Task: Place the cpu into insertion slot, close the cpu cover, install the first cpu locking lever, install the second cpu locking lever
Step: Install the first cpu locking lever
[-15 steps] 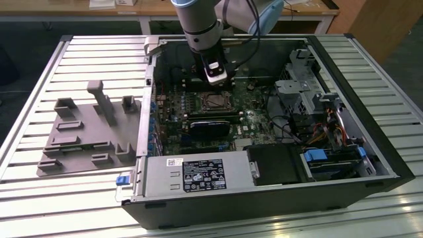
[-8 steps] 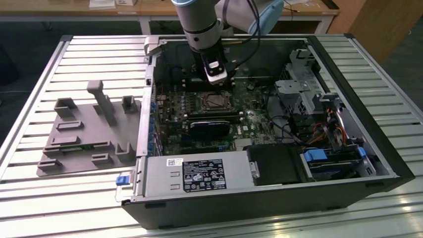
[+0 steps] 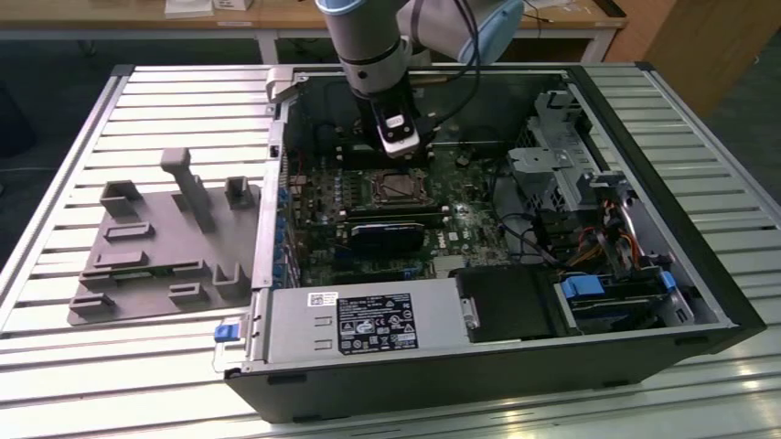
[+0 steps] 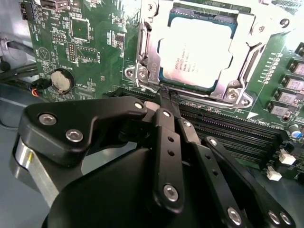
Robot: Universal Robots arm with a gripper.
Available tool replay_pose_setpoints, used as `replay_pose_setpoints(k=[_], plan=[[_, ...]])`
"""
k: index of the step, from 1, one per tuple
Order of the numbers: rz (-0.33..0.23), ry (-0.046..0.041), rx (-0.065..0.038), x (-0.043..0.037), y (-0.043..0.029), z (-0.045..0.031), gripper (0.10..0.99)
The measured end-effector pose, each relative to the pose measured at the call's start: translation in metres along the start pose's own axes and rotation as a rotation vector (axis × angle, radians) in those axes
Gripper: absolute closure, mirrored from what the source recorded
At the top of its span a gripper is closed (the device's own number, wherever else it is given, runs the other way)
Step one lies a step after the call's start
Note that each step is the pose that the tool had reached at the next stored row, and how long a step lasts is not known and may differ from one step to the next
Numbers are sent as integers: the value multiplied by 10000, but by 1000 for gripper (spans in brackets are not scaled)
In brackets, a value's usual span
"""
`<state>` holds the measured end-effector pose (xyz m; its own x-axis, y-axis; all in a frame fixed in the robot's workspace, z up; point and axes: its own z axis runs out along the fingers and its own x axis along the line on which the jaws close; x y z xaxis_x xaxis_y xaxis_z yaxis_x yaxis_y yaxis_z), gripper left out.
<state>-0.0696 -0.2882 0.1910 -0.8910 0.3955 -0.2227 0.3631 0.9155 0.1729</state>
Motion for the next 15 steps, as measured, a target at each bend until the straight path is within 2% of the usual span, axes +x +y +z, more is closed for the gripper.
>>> replay_pose_setpoints(k=[3,12,15], plan=[[0,2,0,-3,0,5,980],[49,65,-162,-6,2,10,980],[52,67,-173,-6,3,9,980]])
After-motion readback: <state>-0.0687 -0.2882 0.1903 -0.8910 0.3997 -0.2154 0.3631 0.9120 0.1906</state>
